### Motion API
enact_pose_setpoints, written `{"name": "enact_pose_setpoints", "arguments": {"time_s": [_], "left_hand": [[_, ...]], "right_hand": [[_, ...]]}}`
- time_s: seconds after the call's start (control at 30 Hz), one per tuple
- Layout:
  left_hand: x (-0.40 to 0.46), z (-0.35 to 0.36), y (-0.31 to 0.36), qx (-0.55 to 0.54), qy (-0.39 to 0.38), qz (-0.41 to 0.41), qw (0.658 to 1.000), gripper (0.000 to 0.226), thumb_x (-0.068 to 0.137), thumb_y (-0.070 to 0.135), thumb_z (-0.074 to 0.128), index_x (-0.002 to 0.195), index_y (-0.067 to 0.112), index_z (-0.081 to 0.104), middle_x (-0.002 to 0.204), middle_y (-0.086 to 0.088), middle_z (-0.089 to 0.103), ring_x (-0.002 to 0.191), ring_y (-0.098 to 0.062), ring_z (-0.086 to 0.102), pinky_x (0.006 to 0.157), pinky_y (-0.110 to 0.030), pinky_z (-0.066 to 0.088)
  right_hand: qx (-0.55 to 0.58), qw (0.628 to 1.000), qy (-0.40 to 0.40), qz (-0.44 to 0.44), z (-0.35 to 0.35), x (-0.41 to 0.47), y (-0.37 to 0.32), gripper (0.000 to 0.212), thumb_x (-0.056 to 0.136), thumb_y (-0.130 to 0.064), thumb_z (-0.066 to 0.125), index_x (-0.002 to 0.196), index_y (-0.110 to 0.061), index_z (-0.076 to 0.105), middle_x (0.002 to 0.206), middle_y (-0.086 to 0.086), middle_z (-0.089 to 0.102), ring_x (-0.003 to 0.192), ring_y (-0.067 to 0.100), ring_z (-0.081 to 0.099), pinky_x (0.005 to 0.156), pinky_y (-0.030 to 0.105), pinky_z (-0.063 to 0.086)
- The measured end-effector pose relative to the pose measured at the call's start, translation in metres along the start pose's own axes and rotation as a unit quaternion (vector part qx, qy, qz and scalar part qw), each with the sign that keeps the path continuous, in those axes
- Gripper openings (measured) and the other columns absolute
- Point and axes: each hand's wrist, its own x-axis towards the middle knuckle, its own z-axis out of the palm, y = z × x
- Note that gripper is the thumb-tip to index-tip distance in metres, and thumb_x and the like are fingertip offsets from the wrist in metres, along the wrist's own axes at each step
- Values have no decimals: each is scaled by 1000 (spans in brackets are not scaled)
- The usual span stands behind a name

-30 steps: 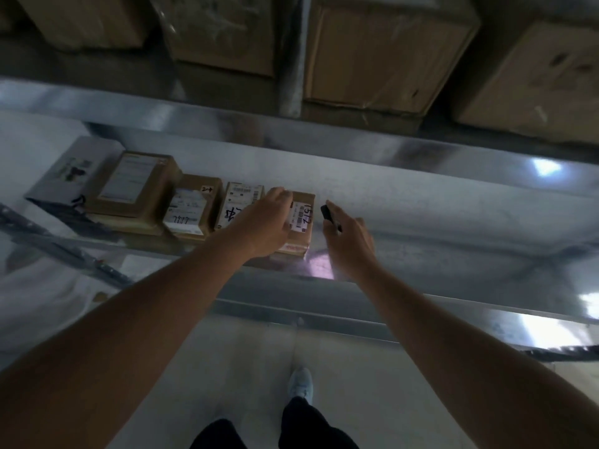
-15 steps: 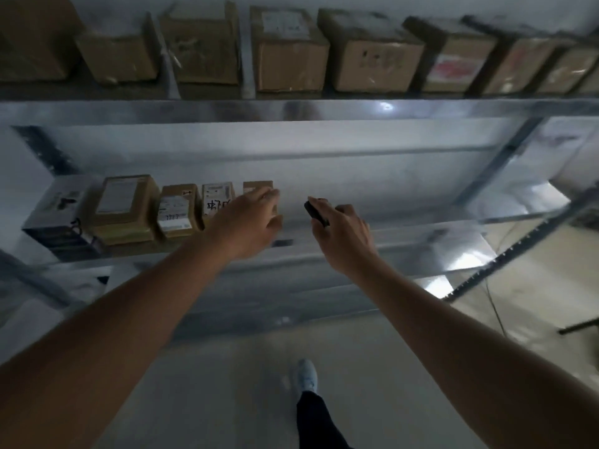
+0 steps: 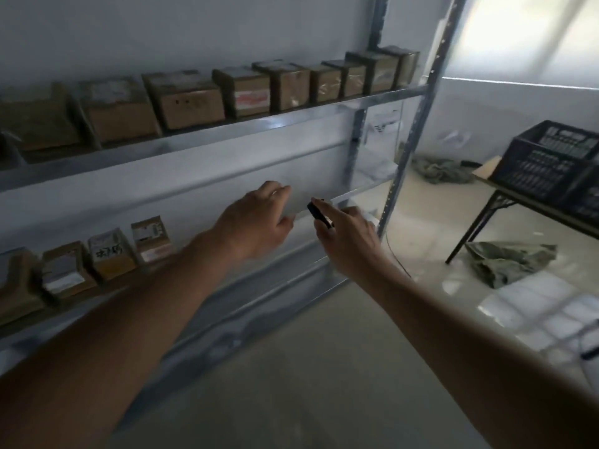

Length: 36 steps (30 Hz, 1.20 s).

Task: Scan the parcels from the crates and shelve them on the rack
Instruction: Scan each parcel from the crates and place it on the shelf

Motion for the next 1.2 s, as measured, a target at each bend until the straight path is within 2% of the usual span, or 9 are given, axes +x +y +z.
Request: {"name": "enact_pose_setpoints", "arguments": {"time_s": [0.3,0.6,0.87,1.1,1.2], "left_hand": [[102,58,224,-43,1,90,995,59,107,35,52,161,15,37,164,-5,38,140,-33,50,110,-47,45],[207,120,440,-65,-18,207,976,63,107,40,52,162,16,34,165,-6,39,145,-29,47,113,-45,44],[340,197,580,-98,-45,303,947,64,106,39,54,161,13,35,161,-6,43,144,-28,47,112,-44,44],[486,260,687,-135,-74,360,920,65,105,38,54,161,12,35,160,-6,45,141,-26,51,109,-40,45],[543,282,727,-138,-93,377,911,66,105,38,54,162,13,33,161,-4,43,143,-25,49,111,-40,44]], "right_hand": [[-24,995,65,75,-146,-28,198,48,108,-48,49,155,-56,43,127,17,61,109,46,62,93,47,53],[-40,976,132,170,-276,-59,377,50,109,-45,51,158,-48,43,126,20,59,107,43,63,94,51,55],[-45,953,175,244,-350,-32,526,50,109,-44,52,159,-43,45,128,17,59,113,39,63,96,54,55],[-56,934,172,308,-396,34,663,52,109,-47,51,160,-41,43,139,16,59,121,40,63,100,50,54],[-58,924,171,338,-415,58,715,53,109,-48,48,161,-44,42,134,18,59,120,41,62,99,51,54]]}}
